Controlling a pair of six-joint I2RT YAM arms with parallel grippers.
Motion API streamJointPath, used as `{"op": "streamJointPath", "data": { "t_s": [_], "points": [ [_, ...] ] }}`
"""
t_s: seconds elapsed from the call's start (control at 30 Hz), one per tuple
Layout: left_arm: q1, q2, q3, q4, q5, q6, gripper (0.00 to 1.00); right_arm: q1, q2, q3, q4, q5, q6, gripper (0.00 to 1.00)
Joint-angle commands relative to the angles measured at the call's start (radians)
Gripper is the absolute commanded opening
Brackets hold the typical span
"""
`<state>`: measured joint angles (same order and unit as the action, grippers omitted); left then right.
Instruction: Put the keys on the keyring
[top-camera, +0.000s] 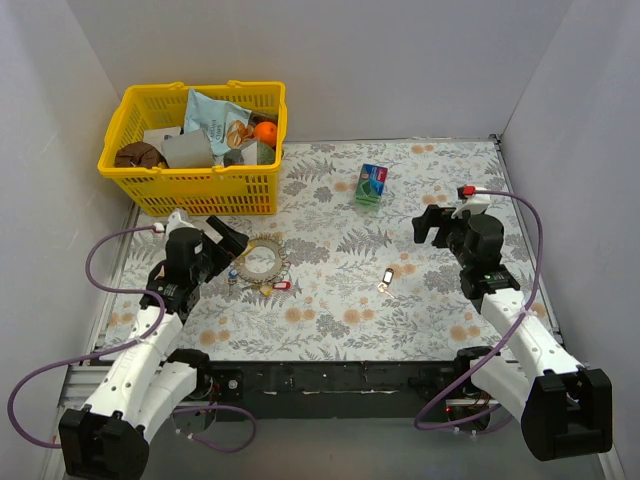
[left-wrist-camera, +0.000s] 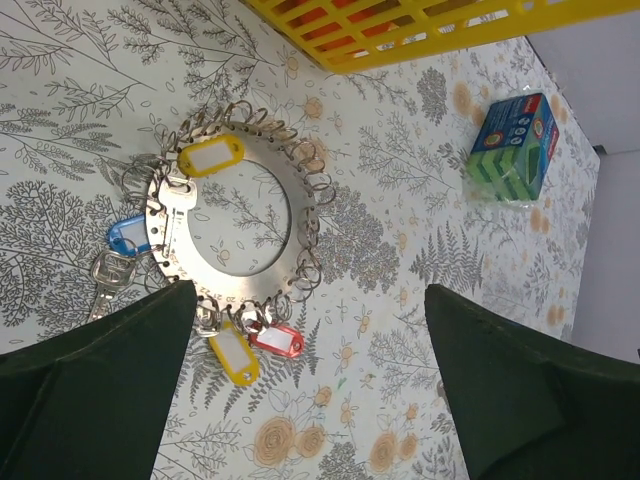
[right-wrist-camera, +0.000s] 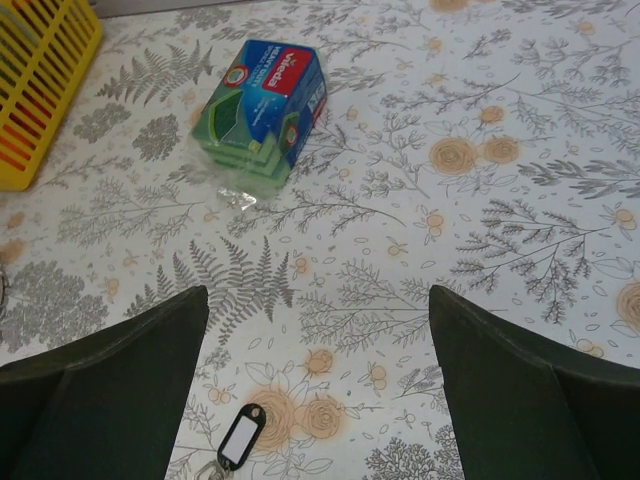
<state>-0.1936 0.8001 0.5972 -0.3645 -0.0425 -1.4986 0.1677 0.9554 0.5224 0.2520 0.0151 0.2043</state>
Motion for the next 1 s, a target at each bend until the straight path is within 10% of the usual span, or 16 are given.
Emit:
{"op": "streamJointPath", "data": {
  "t_s": [0.0, 0.27, 0.57, 0.97],
  "points": [
    [0.0, 0.022, 0.032, -0.016, 0.003, 0.038, 0.98, 0.007, 0.002, 0.048, -0.053, -0.112, 0.003, 0.98],
    [-0.029, 0.168, 0.113, 0.048, 0.282, 0.256, 0.98, 0.007, 0.008, -0.005, 0.024, -0.273, 0.018, 0.98],
    [-0.127, 0.296, 0.122, 0.059, 0.187, 0.229, 0.97, 0.007, 0.023, 0.013, -0.002, -0.288, 0.024, 0.98],
    [-0.182, 0.498, 0.111, 0.107, 0.055, 0.149, 0.7, 0.006, 0.013, -0.001, -0.03, -0.306, 0.012, 0.98]
  ]
}}
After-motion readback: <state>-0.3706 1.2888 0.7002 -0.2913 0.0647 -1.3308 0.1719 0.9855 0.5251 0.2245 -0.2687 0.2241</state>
